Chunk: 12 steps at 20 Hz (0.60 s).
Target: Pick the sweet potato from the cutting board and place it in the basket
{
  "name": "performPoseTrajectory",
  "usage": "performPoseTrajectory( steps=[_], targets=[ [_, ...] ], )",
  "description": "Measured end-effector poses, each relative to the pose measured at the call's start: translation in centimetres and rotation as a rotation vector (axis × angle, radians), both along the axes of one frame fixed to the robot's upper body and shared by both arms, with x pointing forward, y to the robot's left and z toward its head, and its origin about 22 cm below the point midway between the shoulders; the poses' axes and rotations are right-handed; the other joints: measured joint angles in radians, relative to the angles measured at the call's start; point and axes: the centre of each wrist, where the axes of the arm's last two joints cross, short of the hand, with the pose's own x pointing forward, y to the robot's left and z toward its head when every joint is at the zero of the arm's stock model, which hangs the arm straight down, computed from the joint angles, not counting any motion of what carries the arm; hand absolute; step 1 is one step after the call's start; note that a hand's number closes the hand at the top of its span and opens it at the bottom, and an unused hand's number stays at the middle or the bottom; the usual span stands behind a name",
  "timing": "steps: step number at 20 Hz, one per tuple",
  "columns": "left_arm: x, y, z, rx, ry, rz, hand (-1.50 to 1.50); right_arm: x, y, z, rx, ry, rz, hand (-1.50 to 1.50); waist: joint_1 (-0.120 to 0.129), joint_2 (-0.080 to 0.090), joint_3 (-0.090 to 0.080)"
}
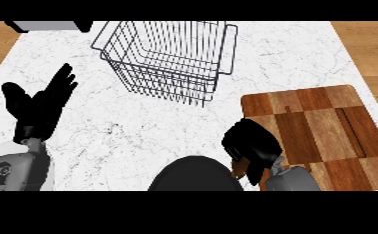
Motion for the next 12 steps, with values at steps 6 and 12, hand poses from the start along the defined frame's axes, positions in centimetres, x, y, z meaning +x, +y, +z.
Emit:
performPoseTrajectory(
  steps=[6, 12],
  targets=[
    [0.1, -0.2, -0.1, -0.002, 0.004, -0.012, 0.0, -1.6, 3.1, 2.0, 0.289, -0.084, -0.118, 1.5, 0.021, -0.001, 0.015],
    [0.3, -0.6, -0.1, -0.002, 0.005, -0.033, 0.0, -3.4, 6.1, 4.7, 0.496, -0.161, -0.277, 1.5, 0.036, -0.003, 0.011]
  ],
)
